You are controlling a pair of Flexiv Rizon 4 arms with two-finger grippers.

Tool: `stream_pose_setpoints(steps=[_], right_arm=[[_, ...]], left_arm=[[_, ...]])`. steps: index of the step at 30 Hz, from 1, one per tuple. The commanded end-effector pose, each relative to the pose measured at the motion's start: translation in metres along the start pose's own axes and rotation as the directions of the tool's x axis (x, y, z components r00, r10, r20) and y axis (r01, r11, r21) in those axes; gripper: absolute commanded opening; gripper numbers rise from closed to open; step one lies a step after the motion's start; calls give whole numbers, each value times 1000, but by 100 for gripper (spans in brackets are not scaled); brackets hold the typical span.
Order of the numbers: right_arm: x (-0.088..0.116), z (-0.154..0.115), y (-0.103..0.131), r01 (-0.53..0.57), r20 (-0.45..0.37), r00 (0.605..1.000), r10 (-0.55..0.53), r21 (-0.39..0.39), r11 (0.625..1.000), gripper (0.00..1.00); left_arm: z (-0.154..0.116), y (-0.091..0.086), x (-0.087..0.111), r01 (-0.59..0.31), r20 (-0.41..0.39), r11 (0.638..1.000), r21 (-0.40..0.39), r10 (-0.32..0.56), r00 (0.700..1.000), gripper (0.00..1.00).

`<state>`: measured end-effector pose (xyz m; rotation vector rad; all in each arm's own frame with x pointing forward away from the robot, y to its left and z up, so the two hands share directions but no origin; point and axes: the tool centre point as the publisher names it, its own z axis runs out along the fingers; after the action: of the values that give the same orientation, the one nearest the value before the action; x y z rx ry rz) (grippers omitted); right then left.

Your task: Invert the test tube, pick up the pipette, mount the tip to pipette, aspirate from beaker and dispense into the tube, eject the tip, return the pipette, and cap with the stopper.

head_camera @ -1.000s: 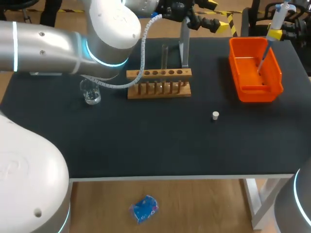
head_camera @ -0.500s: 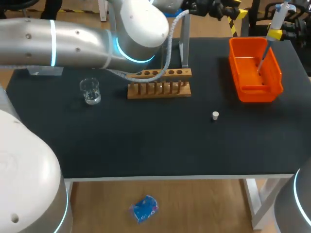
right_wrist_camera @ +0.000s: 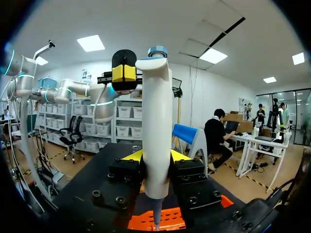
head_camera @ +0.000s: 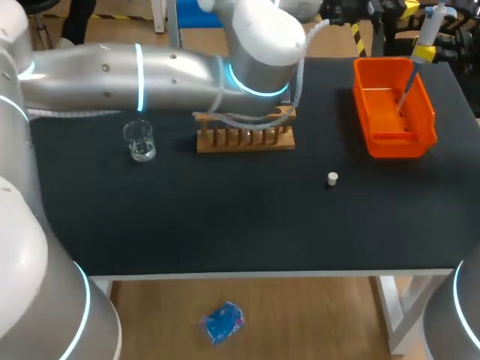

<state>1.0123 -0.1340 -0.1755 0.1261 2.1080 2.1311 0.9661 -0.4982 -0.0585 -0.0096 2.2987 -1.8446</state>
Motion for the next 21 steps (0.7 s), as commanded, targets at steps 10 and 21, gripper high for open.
stream_pose_setpoints(steps=[10,21], right_arm=[[-2,-1,0,0,-5,1000,0,1,1000,0],[-2,-1,0,0,-5,1000,0,1,1000,0]], left_arm=[[22,4,-1,-3,3,981,193,2,1000,0],[26,4,-9,22,8,978,205,-24,1000,0]])
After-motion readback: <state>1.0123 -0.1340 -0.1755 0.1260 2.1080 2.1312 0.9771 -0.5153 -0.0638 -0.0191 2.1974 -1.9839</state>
